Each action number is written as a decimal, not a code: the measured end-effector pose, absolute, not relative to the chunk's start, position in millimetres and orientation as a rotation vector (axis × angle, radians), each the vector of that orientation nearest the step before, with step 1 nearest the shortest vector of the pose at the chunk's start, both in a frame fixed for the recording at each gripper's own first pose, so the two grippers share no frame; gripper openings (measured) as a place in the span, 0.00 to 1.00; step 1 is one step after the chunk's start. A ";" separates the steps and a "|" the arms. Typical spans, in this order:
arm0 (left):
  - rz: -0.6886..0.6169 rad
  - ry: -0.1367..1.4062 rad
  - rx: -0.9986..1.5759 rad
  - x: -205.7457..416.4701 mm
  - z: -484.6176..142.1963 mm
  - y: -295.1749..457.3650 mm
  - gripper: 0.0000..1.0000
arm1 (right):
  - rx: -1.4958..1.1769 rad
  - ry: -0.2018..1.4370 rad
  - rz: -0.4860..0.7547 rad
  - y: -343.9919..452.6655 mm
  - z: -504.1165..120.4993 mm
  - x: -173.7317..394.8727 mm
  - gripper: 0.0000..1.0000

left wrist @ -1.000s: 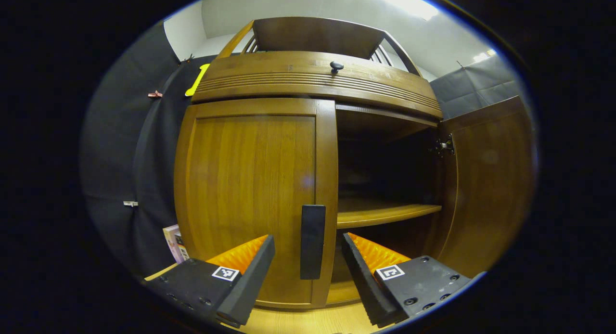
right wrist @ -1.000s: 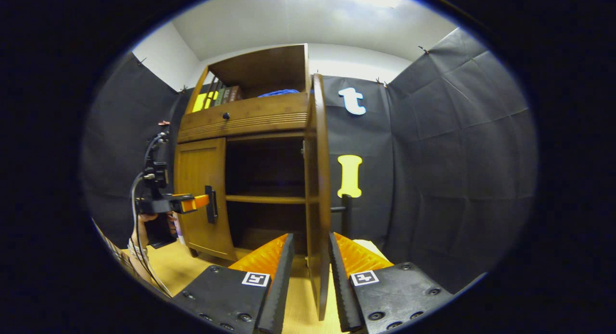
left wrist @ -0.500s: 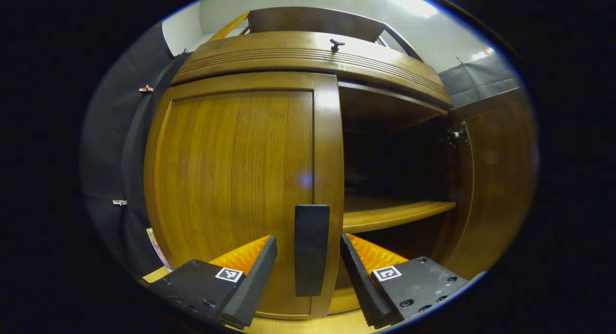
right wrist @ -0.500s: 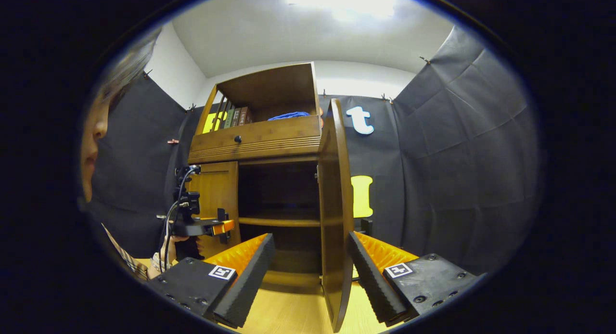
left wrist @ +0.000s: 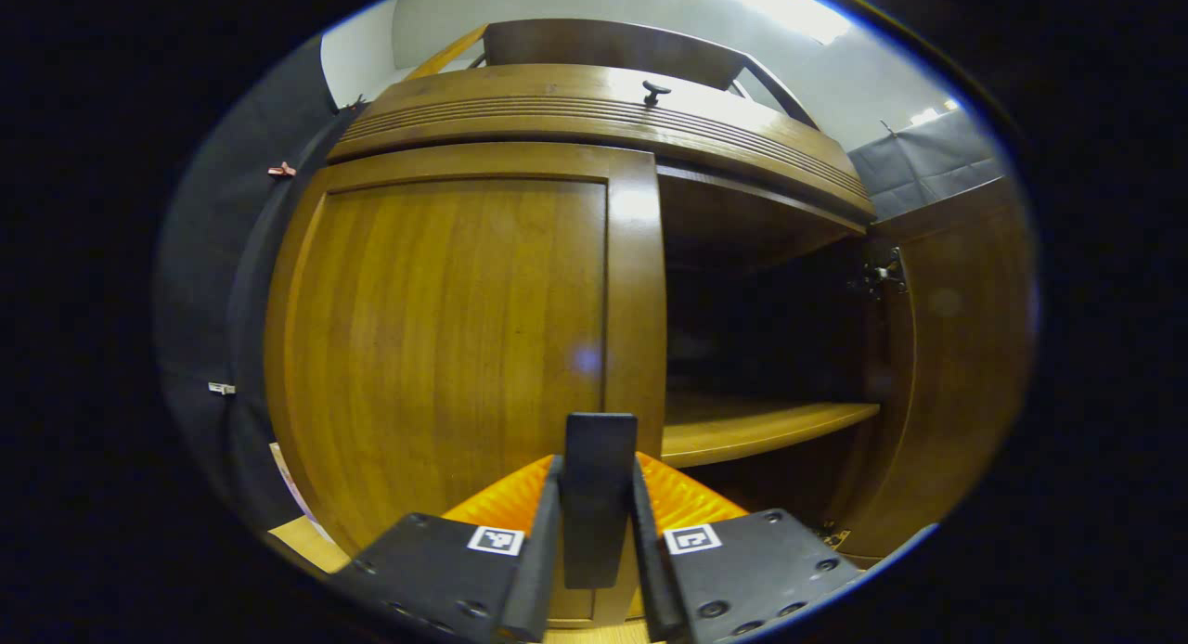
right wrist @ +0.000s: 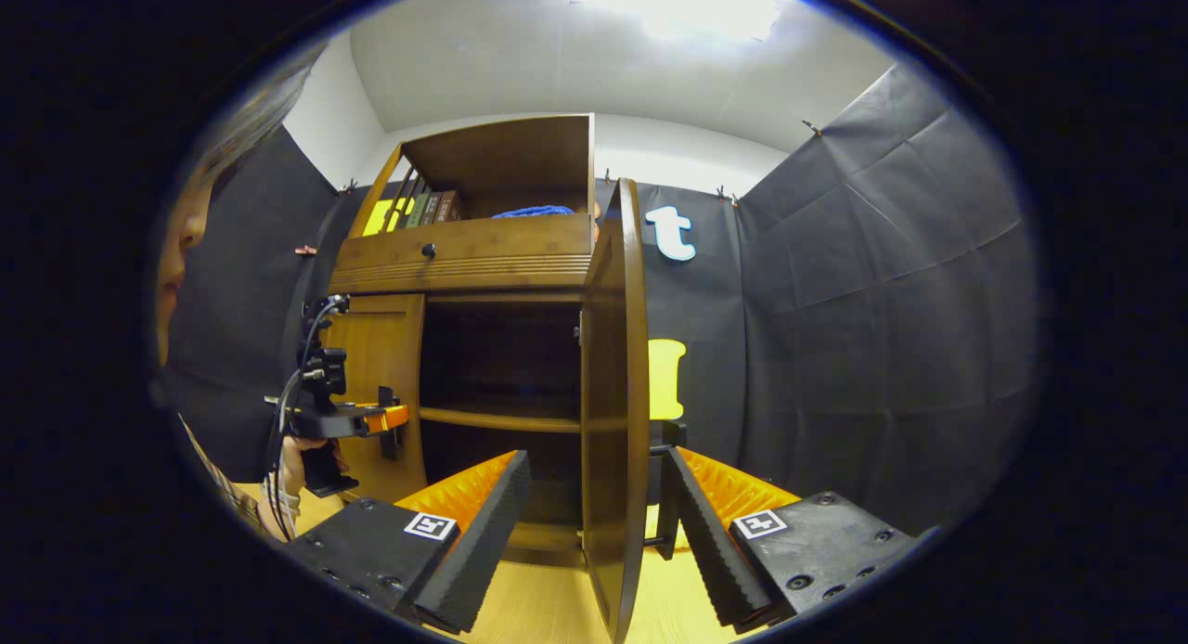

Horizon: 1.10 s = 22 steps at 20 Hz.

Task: Open the right door of the double-door shoe cabinet with the right hand, and open the left door with the left hand.

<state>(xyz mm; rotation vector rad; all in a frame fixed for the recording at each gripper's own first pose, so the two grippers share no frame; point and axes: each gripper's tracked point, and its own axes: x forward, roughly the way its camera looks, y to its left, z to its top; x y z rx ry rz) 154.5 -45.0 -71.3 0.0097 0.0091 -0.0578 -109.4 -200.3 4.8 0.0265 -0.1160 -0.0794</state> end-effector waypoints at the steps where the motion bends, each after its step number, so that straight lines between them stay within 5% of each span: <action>1: -0.060 0.011 0.011 154.7 -72.3 -44.5 0.38 | 0.024 -0.098 -0.078 -198.9 0.5 -107.6 0.93; 22: -0.325 0.048 -0.076 53.9 -61.6 -28.7 0.33 | 0.038 -0.087 -0.043 -132.9 11.8 -132.0 0.96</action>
